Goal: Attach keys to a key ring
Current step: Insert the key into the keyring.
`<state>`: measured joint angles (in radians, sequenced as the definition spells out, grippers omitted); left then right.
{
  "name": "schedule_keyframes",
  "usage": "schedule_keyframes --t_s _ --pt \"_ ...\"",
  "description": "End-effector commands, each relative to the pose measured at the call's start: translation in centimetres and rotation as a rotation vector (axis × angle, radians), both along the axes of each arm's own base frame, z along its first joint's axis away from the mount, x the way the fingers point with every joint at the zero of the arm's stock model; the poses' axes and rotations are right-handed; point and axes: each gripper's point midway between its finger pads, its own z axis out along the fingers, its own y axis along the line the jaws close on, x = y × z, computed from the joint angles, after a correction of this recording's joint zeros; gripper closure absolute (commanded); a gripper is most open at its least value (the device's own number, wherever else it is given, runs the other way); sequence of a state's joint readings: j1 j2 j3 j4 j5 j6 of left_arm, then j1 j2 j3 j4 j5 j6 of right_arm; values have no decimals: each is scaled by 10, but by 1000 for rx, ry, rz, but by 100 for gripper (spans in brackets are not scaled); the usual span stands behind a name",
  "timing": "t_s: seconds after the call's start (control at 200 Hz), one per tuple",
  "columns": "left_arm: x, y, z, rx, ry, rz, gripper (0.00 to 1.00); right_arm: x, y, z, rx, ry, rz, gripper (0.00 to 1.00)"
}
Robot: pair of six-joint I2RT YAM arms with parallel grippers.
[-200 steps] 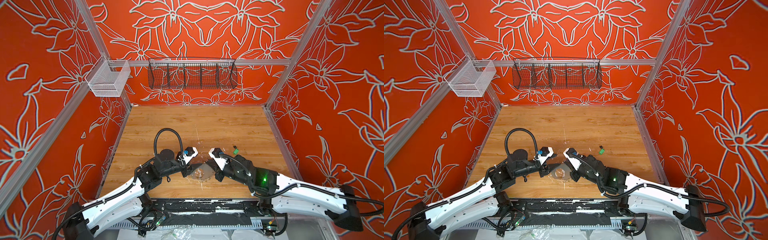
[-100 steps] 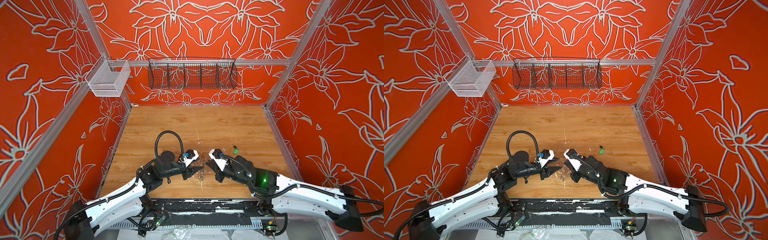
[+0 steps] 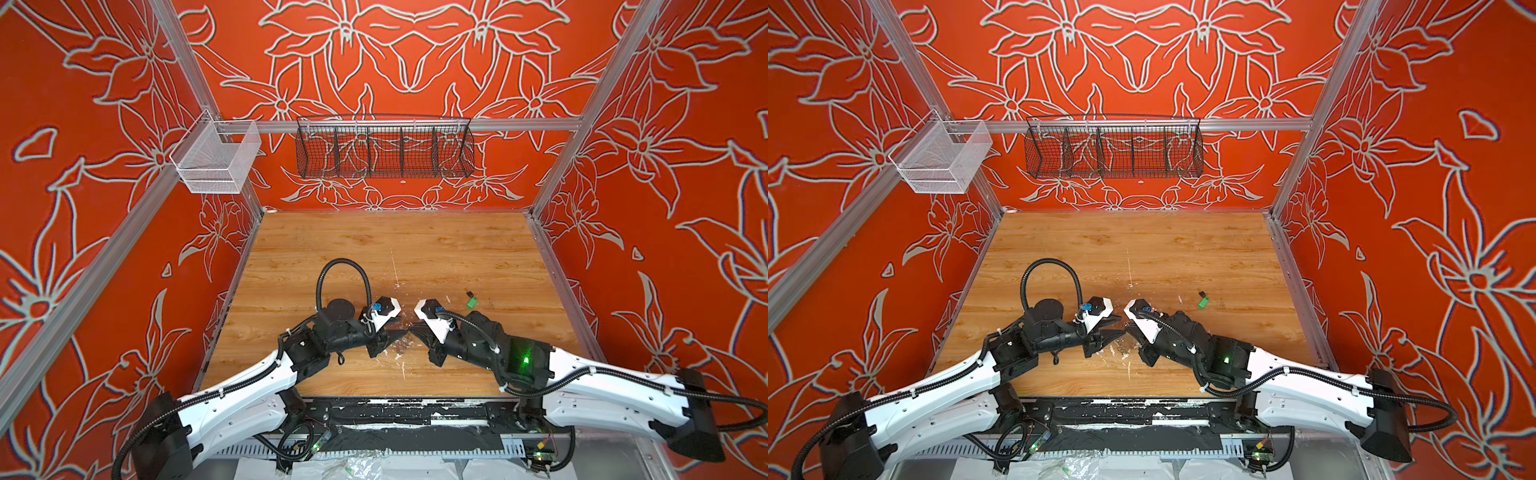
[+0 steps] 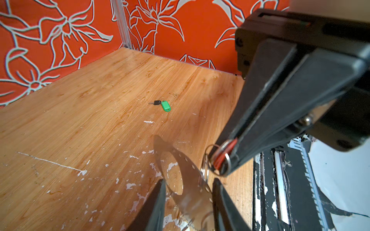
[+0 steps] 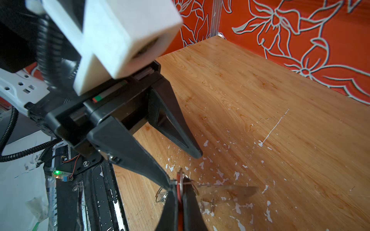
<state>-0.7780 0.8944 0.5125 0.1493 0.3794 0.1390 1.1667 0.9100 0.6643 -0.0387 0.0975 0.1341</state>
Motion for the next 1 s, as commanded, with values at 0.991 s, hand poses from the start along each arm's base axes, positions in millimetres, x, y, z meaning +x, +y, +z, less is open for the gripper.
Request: schedule_keyframes --t_s 0.991 --pt "-15 5 31 -126 -126 -49 100 17 -38 -23 54 9 -210 100"
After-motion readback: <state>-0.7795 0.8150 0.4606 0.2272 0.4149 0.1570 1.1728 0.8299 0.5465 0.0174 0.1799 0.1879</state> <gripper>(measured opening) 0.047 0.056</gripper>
